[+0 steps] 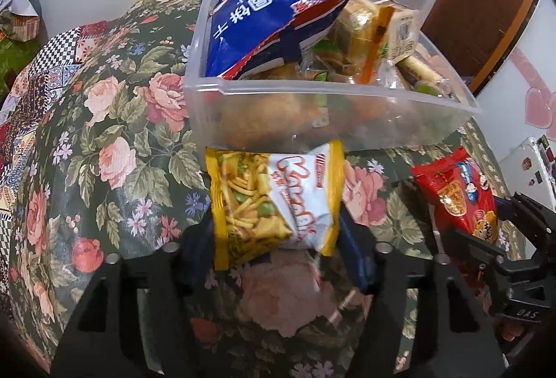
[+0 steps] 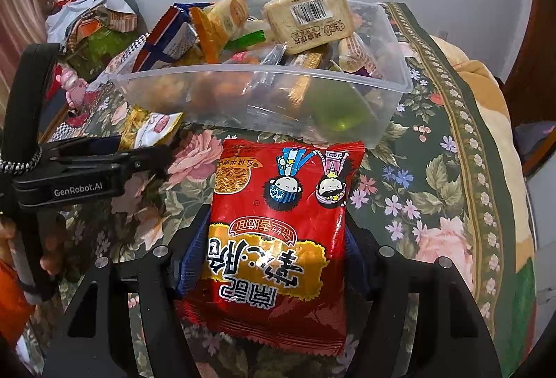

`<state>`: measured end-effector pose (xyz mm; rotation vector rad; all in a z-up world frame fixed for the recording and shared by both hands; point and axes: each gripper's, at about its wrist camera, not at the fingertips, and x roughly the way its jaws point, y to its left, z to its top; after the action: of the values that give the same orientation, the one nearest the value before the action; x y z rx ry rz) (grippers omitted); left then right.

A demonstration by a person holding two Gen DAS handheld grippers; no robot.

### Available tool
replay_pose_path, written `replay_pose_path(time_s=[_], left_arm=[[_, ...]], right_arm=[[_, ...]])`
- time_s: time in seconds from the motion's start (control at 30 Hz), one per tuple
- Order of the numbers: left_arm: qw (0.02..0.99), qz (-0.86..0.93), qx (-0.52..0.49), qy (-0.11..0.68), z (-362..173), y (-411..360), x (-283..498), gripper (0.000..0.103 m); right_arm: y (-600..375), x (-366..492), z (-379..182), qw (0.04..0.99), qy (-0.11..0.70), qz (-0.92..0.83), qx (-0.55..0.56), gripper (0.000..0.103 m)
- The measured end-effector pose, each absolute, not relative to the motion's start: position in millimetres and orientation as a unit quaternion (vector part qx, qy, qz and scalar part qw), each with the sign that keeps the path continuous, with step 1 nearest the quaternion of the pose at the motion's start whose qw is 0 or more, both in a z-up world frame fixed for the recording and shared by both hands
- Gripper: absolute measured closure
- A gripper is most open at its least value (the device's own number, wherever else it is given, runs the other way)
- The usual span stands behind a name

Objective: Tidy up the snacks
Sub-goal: 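Carry the yellow bag and red chip bag into the clear box and release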

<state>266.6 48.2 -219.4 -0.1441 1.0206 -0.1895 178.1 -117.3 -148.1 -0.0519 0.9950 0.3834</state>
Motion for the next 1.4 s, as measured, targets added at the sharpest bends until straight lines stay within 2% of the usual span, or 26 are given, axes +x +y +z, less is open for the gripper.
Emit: replay_pose_path(time_s=[0.4, 0.7, 1.07, 1.4], left_arm=[[0.886, -0.109, -0.074, 0.444, -167, 43, 236, 0.050], [0.898, -0.138, -0.079, 0.411, -134, 20, 251, 0.050], [0.886, -0.160, -0.078, 0.428, -149, -12, 301, 0.050], [0.886, -0.139, -0.082, 0.435, -154, -1, 335, 0.050]], right_arm=[[-128, 167, -108, 0.883, 0.430, 0.188, -0.008, 0.039], [-144, 188, -85, 0.903, 0.393, 0.171, 0.001, 0.039], [-151, 218, -77, 0.912, 0.377, 0.162, 0.006, 0.039], [-135, 254, -86, 0.906, 0.382, 0.180, 0.012, 0.039]])
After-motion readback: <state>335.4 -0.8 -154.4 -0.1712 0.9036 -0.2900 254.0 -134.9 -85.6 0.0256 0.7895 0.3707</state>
